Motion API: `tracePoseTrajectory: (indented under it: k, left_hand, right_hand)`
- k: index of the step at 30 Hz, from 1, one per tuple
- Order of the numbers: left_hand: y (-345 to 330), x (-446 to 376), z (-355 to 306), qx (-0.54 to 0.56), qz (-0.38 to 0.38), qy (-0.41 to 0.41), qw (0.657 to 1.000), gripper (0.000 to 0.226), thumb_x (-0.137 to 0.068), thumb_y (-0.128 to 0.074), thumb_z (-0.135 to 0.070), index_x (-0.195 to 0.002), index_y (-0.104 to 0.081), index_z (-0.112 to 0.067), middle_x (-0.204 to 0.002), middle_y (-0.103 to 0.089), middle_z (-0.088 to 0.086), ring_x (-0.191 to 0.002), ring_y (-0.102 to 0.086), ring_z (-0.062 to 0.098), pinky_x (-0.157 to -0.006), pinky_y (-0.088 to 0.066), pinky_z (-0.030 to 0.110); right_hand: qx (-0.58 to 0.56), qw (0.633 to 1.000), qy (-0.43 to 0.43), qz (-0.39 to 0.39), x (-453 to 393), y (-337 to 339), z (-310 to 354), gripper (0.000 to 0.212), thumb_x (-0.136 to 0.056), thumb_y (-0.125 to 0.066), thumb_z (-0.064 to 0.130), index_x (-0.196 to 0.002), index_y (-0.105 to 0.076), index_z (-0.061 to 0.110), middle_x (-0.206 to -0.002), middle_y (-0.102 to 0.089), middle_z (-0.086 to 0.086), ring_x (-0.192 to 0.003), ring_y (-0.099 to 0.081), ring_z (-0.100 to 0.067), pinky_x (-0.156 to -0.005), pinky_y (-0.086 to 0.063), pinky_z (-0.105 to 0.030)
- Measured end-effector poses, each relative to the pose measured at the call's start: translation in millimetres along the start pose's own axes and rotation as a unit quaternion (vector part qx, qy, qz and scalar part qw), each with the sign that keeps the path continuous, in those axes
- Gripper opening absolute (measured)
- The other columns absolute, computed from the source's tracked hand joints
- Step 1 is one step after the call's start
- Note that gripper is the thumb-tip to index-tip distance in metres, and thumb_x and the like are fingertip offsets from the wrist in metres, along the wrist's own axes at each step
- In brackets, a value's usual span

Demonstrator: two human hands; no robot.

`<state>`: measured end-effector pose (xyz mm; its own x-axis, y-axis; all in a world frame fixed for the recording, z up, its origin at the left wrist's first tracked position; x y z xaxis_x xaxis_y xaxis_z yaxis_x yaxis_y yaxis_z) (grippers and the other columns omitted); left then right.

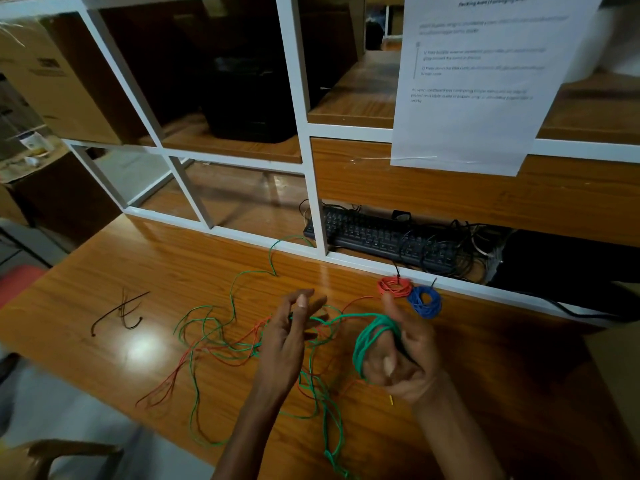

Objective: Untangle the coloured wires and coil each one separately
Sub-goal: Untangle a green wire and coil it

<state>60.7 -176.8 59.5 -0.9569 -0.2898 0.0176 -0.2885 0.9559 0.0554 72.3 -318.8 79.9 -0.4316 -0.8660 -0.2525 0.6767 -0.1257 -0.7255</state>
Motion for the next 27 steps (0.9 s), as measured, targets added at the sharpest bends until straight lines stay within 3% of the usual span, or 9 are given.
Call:
tracePoseTrajectory:
  k: [3,6,9,13,16,18,21,24,27]
  left_hand:
    - [1.3,1.9,5.0,-0.035,0.010,0.000,0.999,0.042,-0.105,-0.044,-0.043,-0.108,-0.077,-0.016,-0.099,-0.082,0.002,-0.088,-0.080,0.021,-0.070,-0.059,0.026]
    - [8.4,5.7,11.2,-0.090,0.021,-0.041,0.995,0.026,-0.102,-0.061,-0.032,-0.091,-0.079,-0.017,-0.081,-0.078,0.000,-0.077,-0.075,0.014,-0.063,-0.053,0.034]
    - [6.0,11.9,0.2,-0.111,0.020,-0.088,0.990,0.015,-0.097,-0.070,-0.026,-0.085,-0.077,-0.021,-0.077,-0.075,-0.008,-0.073,-0.068,0.004,-0.062,-0.049,0.029]
    - [1.5,10.6,-4.4,-0.072,0.036,-0.075,0.994,0.010,-0.093,-0.076,-0.023,-0.087,-0.083,-0.021,-0.090,-0.081,-0.002,-0.097,-0.077,0.015,-0.083,-0.056,0.030]
    - [-0.4,13.7,-11.9,-0.048,0.082,-0.106,0.990,0.008,-0.093,-0.075,-0.014,-0.091,-0.083,-0.014,-0.098,-0.082,0.002,-0.121,-0.071,0.016,-0.105,-0.053,0.032]
    - [-4.6,18.0,-20.4,-0.045,0.094,-0.123,0.987,0.009,-0.093,-0.074,-0.011,-0.090,-0.081,-0.015,-0.098,-0.082,0.004,-0.125,-0.069,0.015,-0.105,-0.053,0.031]
    - [-9.4,17.8,-31.8,-0.060,0.087,-0.152,0.983,0.011,-0.096,-0.073,-0.009,-0.089,-0.079,-0.014,-0.095,-0.082,0.005,-0.123,-0.070,0.016,-0.103,-0.053,0.030]
    - [-1.6,13.9,-43.3,-0.046,0.043,-0.168,0.984,0.017,-0.095,-0.074,-0.008,-0.084,-0.079,-0.020,-0.092,-0.081,0.003,-0.118,-0.072,0.015,-0.096,-0.055,0.026]
    - [-2.6,16.5,-48.9,-0.070,0.035,-0.181,0.980,0.012,-0.095,-0.075,-0.011,-0.084,-0.079,-0.015,-0.091,-0.081,0.003,-0.117,-0.073,0.015,-0.097,-0.055,0.028]
  right_hand:
    - [-0.154,0.981,0.093,0.079,6.7,-20.7,39.9,0.076,-0.111,-0.027,0.047,-0.095,-0.074,-0.010,-0.033,-0.024,0.000,-0.031,-0.018,-0.009,-0.043,-0.019,-0.024]
    - [-0.200,0.971,0.124,0.024,15.1,-0.4,64.2,0.072,-0.112,-0.027,0.044,-0.100,-0.071,-0.011,-0.035,-0.022,0.003,-0.032,-0.018,-0.009,-0.045,-0.021,-0.026]
    - [-0.187,0.967,0.148,-0.088,24.0,21.1,72.4,0.062,-0.113,-0.030,0.040,-0.114,-0.069,-0.009,-0.039,-0.028,0.003,-0.035,-0.023,-0.008,-0.050,-0.030,-0.025]
    - [-0.205,0.895,0.280,-0.282,40.6,51.7,92.8,0.052,-0.112,-0.035,0.031,-0.140,-0.053,-0.009,-0.069,-0.063,0.006,-0.051,-0.053,-0.002,-0.060,-0.047,-0.016]
    - [-0.213,0.836,0.349,-0.367,64.3,77.1,110.0,0.050,-0.109,-0.042,0.024,-0.146,-0.039,-0.008,-0.113,-0.073,-0.008,-0.094,-0.073,-0.013,-0.081,-0.057,-0.022]
    - [-0.195,0.826,0.331,-0.412,71.1,90.4,108.2,0.041,-0.108,-0.043,0.024,-0.138,-0.049,-0.003,-0.134,-0.065,-0.018,-0.121,-0.067,-0.023,-0.097,-0.057,-0.029]
    - [-0.110,0.814,0.299,-0.485,67.3,101.5,94.6,0.036,-0.109,-0.040,0.023,-0.135,-0.049,-0.001,-0.148,-0.051,-0.024,-0.139,-0.051,-0.028,-0.112,-0.043,-0.032]
    - [-0.022,0.793,0.268,-0.546,65.7,114.5,89.9,0.053,-0.110,-0.039,0.026,-0.155,-0.030,-0.001,-0.158,-0.039,-0.024,-0.149,-0.037,-0.029,-0.124,-0.027,-0.035]
    - [0.090,0.746,0.210,-0.626,68.4,124.2,85.8,0.045,-0.109,-0.045,0.028,-0.142,-0.044,-0.004,-0.152,-0.046,-0.028,-0.143,-0.045,-0.035,-0.122,-0.034,-0.043]
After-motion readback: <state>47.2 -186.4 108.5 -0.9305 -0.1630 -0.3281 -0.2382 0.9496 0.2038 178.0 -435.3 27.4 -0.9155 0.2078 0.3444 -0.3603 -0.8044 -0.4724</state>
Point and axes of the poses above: each hand's wrist, its own x-axis away from the middle knuckle, its own y-axis out of the back of the hand, z = x × y, the point moved 7 cm from there along -x, towards the middle knuckle
